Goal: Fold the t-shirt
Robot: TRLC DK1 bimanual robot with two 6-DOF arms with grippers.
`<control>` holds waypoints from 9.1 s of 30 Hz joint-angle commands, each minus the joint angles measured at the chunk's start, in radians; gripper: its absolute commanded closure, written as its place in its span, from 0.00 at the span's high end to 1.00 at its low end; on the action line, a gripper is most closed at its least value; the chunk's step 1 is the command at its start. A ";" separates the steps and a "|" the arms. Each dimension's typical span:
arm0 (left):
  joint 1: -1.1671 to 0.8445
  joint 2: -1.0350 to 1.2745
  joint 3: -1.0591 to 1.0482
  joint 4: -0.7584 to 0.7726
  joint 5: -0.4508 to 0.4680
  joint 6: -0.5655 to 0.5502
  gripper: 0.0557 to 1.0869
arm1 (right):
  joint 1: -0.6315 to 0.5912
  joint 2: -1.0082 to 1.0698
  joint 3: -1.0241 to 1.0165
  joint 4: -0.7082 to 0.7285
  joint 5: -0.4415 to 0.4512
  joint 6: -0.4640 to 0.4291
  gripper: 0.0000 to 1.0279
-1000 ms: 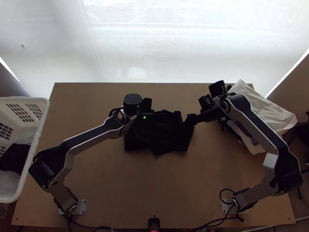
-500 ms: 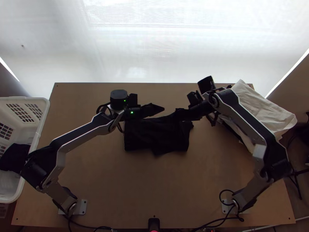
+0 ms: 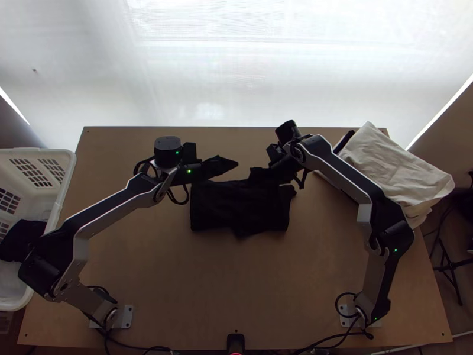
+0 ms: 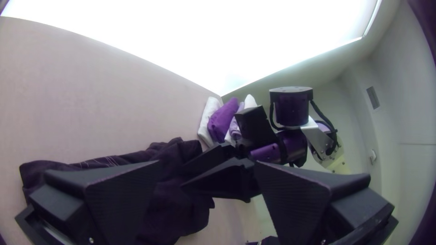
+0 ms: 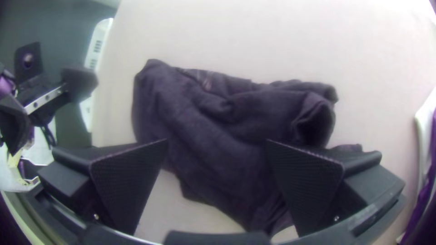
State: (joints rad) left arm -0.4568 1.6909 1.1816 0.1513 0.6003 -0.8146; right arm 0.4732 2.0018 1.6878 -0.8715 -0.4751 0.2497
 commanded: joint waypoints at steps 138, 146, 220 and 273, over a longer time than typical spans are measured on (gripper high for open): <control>0.145 0.006 -0.163 0.068 0.012 0.069 0.96 | -1.101 -0.589 -0.297 0.390 -0.516 0.013 0.03; 0.178 -0.017 -0.154 0.031 0.026 0.071 0.96 | -1.216 -0.591 -0.395 0.368 -0.491 -0.092 0.03; 0.322 -0.103 -0.166 -0.015 0.075 0.071 0.96 | -0.759 -0.753 -1.238 1.373 0.504 -0.282 0.96; 0.362 -0.181 -0.298 0.022 0.067 0.075 0.96 | -0.536 -0.459 -0.838 1.666 0.583 -0.310 0.95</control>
State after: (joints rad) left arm -0.1043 1.5143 0.9100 0.1665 0.6693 -0.7479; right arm -0.1963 1.3792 0.7609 0.7689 0.0952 -0.0605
